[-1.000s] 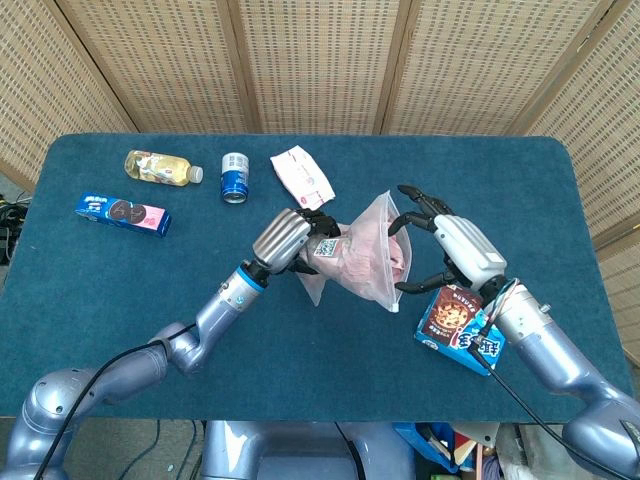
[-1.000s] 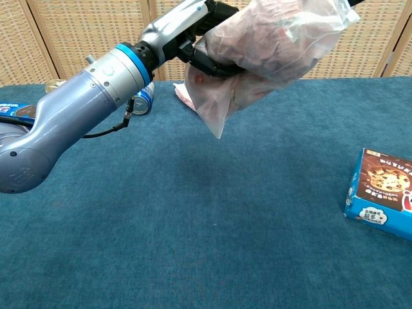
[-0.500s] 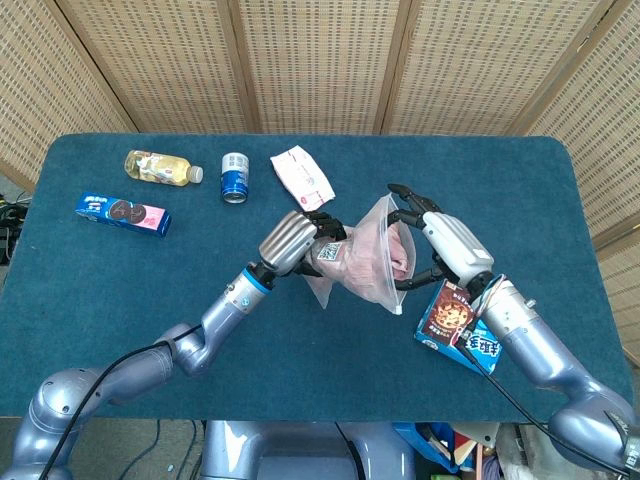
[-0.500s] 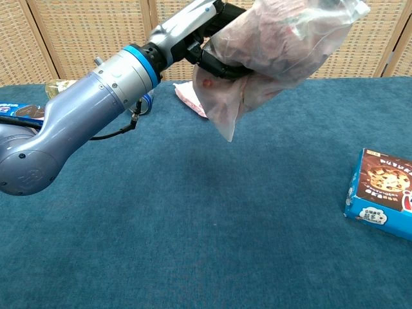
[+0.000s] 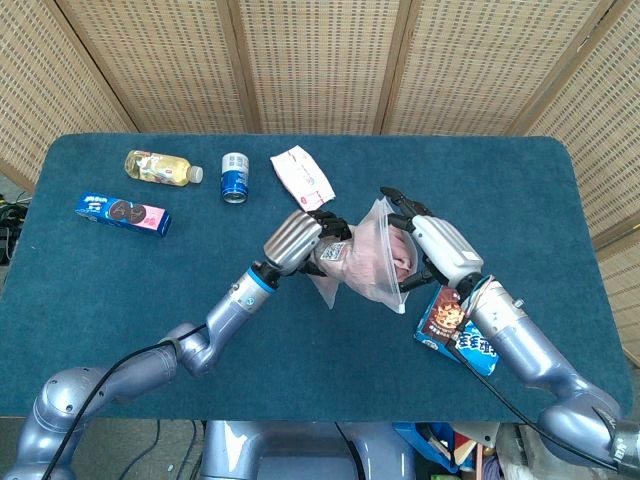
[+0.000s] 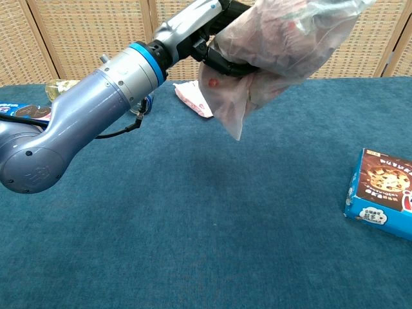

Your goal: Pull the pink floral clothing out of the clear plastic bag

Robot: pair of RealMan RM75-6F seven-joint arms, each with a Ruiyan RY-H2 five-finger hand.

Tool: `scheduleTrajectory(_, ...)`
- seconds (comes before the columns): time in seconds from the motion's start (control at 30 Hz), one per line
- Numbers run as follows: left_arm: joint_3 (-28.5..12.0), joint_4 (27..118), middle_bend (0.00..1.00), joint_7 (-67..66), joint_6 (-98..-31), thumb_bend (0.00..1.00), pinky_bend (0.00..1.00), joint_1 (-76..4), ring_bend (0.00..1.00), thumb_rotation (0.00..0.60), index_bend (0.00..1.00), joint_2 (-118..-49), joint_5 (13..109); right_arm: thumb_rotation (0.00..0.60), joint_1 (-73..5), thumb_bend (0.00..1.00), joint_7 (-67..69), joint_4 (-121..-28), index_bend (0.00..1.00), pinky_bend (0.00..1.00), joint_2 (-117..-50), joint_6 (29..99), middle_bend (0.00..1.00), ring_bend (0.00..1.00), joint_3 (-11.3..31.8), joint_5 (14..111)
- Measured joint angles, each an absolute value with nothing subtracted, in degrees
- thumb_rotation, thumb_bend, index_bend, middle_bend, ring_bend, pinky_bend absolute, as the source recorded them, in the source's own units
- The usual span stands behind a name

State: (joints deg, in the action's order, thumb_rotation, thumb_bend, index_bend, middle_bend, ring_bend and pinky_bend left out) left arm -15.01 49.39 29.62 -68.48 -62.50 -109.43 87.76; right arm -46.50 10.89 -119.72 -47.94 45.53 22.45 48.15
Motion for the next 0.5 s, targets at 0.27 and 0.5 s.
scheduleTrajectory(0.27,-15.1,49.4,0.56,29.5,-68.6,0.35,0.53,-62.8,0.48,0.600,0.60,-109.7,87.6,0.600,-47.5,0.29,9.5,-118.9,0.62,0.00,-50.3,47.0,0.00,0.00,22.1,47.1)
scheduleTrajectory(0.5,-15.1,49.9,0.56,29.4,-68.7,0.35,0.53,-62.9,0.48,0.600,0.60,-109.4,87.5,0.600,-47.5,0.57,8.9,-118.2,0.73,0.00,-53.0,50.1,0.00,0.00,22.0,48.1)
